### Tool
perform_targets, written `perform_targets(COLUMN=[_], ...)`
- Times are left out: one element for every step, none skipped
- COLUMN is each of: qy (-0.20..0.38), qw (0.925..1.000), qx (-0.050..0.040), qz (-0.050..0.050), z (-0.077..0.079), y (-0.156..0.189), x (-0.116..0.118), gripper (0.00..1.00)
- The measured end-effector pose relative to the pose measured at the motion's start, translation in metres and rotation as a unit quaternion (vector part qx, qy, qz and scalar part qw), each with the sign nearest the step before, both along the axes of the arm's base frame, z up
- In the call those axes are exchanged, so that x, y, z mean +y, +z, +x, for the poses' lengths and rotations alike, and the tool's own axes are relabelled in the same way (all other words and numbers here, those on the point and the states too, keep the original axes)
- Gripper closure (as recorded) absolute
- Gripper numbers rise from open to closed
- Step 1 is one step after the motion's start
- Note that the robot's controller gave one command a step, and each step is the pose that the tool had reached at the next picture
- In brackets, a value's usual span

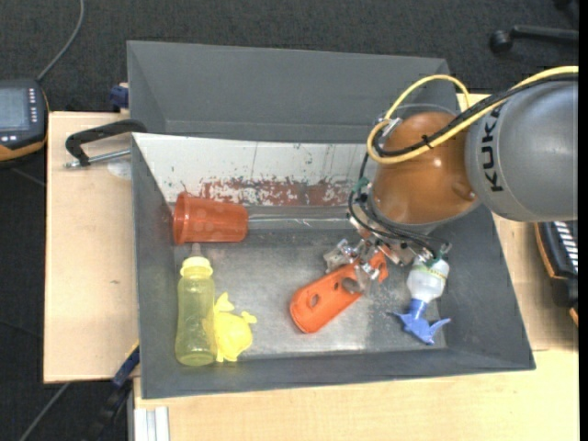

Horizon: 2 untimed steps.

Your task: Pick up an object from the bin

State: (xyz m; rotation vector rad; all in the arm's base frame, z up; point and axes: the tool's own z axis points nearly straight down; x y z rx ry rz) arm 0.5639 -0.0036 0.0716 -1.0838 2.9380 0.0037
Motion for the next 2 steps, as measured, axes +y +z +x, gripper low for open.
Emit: perform_targets(qy=[0.000, 0.029], qw=[1.0000, 0.9996], qx=[0.0001, -0.0047], qz=[0.000, 0.001], z=[0.000, 0.008], y=[0.000, 0.155], x=[0.000, 0.008], gripper=[1.00, 1.00])
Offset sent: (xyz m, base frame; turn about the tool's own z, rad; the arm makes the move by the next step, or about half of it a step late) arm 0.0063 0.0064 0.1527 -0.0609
